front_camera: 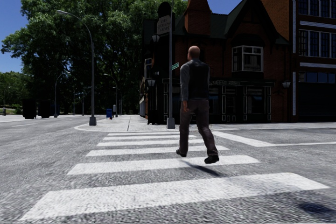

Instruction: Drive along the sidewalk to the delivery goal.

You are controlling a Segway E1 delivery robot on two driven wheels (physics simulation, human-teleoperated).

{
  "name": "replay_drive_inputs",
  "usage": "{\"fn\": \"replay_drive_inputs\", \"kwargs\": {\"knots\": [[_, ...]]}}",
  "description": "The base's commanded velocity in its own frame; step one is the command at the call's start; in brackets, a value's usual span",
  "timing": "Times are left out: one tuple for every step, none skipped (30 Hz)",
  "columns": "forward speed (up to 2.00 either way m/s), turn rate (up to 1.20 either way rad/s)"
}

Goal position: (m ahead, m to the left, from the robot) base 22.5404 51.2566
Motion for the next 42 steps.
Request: {"fn": "replay_drive_inputs", "kwargs": {"knots": [[1.37,0.0],[1.37,0.0],[1.37,0.0],[1.36,0.0],[1.36,0.0],[1.36,0.06],[1.36,0.06],[1.36,0.15],[1.36,0.25],[1.33,0.27],[1.33,0.27],[1.27,0.28],[1.22,0.28],[1.15,0.28],[1.15,0.28],[1.09,0.28],[1.02,0.28],[0.94,0.28],[0.91,0.28],[0.91,0.28],[0.9,0.28],[0.9,0.28],[0.9,0.28],[0.9,0.28],[0.9,0.28],[0.89,0.28],[0.83,0.23],[0.83,0.23],[0.78,0.16],[0.76,0.0],[0.76,0.0],[0.76,0.0],[0.76,0.0],[0.76,0.0],[0.75,0.0],[0.72,0.0],[0.72,0.0],[0.7,0.0],[0.7,0.1],[0.7,0.34],[0.71,0.46],[0.71,0.46]]}}
